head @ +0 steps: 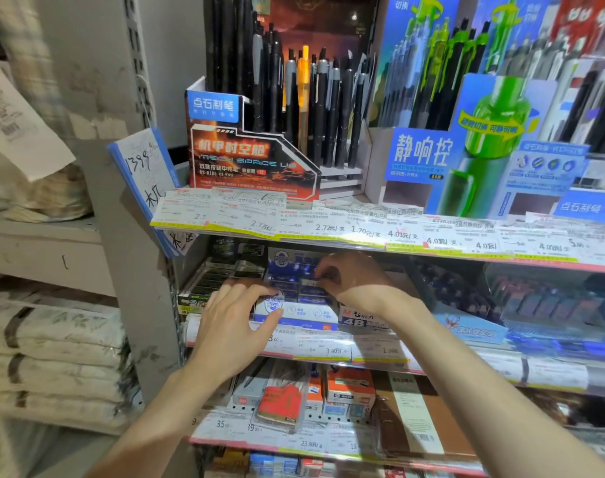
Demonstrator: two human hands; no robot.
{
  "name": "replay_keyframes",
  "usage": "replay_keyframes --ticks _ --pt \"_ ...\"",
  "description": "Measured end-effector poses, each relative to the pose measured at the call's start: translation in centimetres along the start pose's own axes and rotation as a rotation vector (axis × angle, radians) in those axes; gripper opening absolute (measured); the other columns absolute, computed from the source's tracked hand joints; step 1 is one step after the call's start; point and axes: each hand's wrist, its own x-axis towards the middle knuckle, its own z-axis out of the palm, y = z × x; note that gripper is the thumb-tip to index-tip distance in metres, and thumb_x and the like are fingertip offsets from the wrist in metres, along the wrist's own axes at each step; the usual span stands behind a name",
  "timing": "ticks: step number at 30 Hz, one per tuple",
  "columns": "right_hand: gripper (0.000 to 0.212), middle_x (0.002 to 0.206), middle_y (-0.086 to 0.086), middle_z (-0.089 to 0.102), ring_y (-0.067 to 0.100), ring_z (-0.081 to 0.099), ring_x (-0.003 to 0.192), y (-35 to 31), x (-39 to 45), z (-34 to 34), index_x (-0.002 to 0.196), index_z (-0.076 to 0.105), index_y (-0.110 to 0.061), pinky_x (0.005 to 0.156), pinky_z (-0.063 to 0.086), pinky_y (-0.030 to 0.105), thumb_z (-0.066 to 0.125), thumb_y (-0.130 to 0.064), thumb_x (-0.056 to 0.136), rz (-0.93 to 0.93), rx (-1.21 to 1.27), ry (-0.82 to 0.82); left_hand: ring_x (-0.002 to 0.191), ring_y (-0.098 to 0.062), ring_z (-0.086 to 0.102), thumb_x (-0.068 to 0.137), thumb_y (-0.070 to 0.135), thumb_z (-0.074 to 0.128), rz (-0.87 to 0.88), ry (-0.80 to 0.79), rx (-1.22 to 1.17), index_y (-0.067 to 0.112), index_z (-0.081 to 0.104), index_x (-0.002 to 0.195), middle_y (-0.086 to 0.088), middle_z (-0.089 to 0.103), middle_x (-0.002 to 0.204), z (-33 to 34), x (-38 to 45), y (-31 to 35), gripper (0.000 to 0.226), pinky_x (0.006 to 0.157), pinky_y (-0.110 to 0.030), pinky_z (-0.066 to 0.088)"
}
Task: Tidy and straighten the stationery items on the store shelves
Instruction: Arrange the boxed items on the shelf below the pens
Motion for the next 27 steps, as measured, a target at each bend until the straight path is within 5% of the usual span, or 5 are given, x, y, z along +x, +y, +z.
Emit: replay_keyframes --ticks 14,17,22,27 --pt "0.026 0.093 0.005 0.072 0.024 0.066 0.086 -0.4 -0.5 -0.1 0.087 0.075 -0.013 0.077 0.056 0.039 0.054 -0.026 0.093 0.046 0.048 -0.147 0.087 -0.017 0.049 0.084 0.054 0.049 -0.008 -0.009 -0.009 0.029 0.067 0.109 0.013 0.05 0.085 -0.1 0.0 -0.1 0.039 0.076 -0.03 0.037" --pt "0.026 0.105 0.001 0.07 0.022 0.063 0.095 -0.9 -0.8 0.2 0.093 0.076 -0.014 0.084 0.052 0.036 0.057 -0.032 0.094 -0.01 0.007 -0.1 0.088 -0.018 0.05 0.084 0.054 0.049 -0.013 -0.013 -0.004 0.028 0.067 0.108 0.011 0.054 0.085 -0.1 0.0 0.0 0.04 0.076 -0.032 0.039" --pt "0.026 0.092 -0.004 0.073 0.019 0.065 0.083 -0.3 -1.1 1.8 0.088 0.077 -0.019 0.08 0.054 0.037 0.057 -0.036 0.093 -0.042 0.028 -0.011 0.088 -0.017 0.049 0.085 0.054 0.049 -0.015 -0.014 0.001 0.028 0.067 0.108 0.012 0.052 0.086 -0.2 0.0 0.1 0.039 0.076 -0.031 0.038" --pt "0.023 0.099 -0.005 0.073 0.018 0.066 0.089 -0.6 -1.8 2.5 0.092 0.077 -0.022 0.081 0.055 0.036 0.059 -0.037 0.092 -0.019 0.063 0.099 0.089 -0.018 0.05 0.085 0.048 0.057 -0.016 -0.003 0.0 0.028 0.067 0.107 0.008 0.058 0.088 -0.3 -0.1 0.2 0.031 0.077 -0.031 0.038"
